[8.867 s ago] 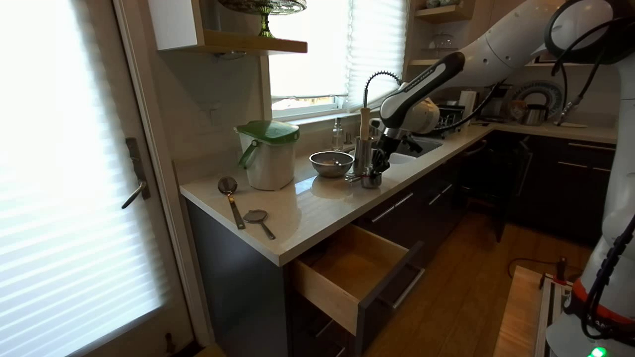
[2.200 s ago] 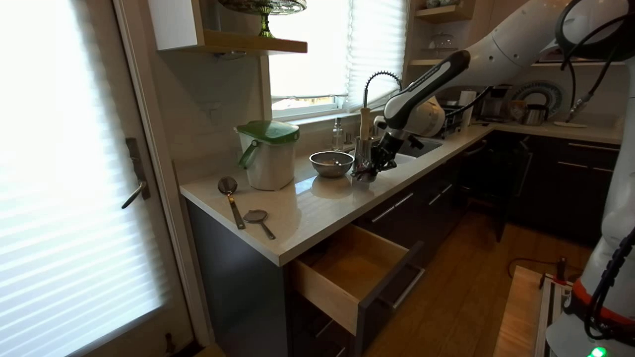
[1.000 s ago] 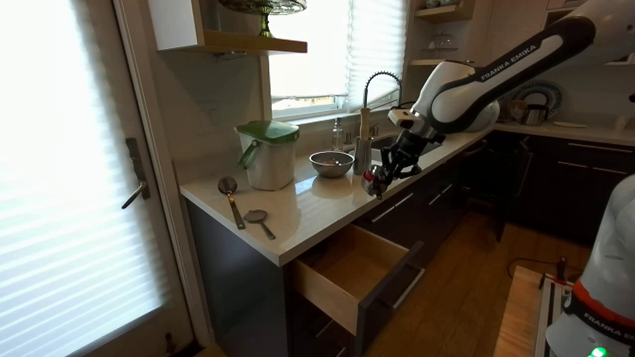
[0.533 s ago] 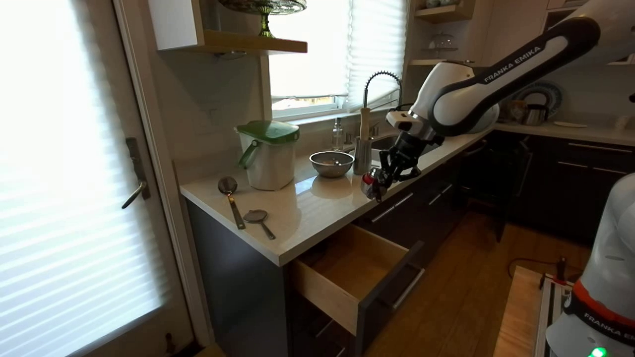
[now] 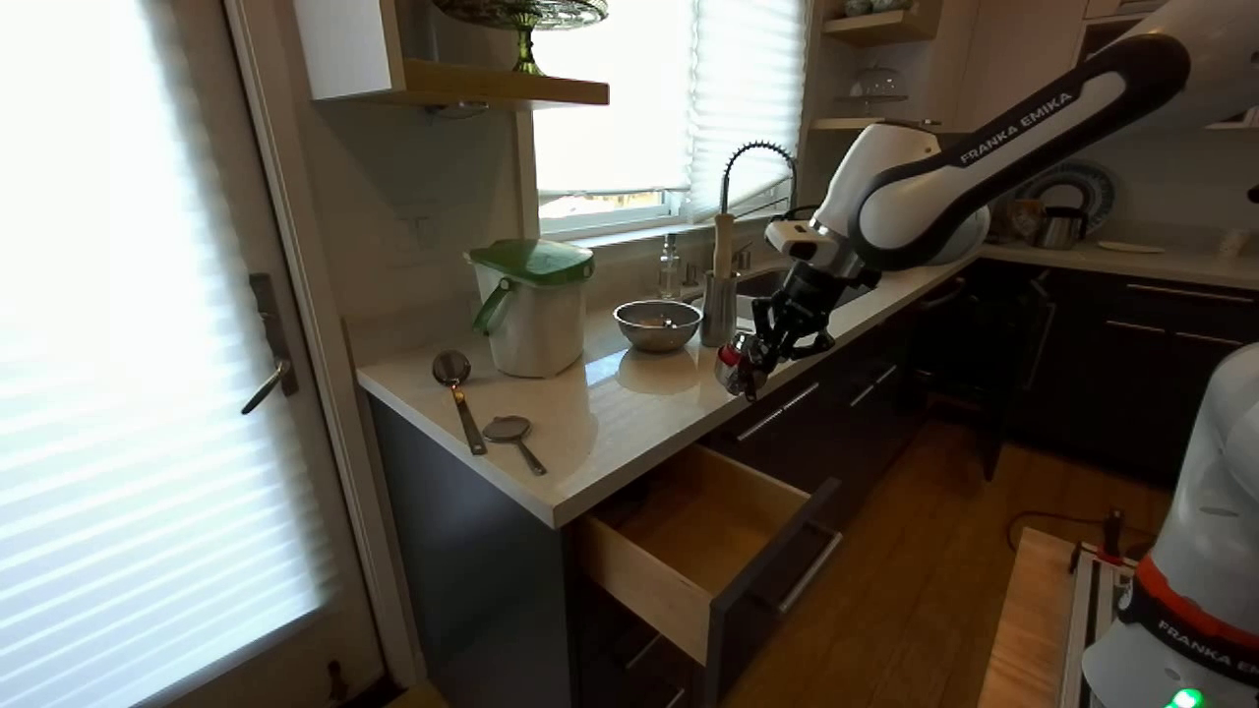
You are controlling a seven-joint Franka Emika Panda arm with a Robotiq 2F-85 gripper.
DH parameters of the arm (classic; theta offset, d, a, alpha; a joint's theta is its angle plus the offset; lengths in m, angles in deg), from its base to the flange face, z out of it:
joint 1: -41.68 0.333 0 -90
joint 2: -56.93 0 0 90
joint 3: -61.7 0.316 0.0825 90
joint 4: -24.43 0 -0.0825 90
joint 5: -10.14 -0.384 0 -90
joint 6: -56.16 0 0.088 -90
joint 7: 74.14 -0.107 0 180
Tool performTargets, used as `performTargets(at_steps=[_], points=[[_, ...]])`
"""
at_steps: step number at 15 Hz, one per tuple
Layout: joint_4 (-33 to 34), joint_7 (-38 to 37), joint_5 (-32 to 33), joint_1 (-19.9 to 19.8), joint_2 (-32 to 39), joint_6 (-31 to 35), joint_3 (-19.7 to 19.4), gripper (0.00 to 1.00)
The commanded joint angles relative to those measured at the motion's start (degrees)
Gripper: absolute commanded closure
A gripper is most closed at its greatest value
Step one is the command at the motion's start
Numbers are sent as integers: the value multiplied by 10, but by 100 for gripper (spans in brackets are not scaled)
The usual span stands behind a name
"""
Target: Put the metal pots into the drawer
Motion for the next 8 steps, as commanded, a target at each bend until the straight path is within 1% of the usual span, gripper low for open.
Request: performTargets(at_steps=[1, 8], points=[[-2, 1, 9, 30, 1, 3, -21, 99], [-29, 18, -13, 93, 40, 31, -18, 99]])
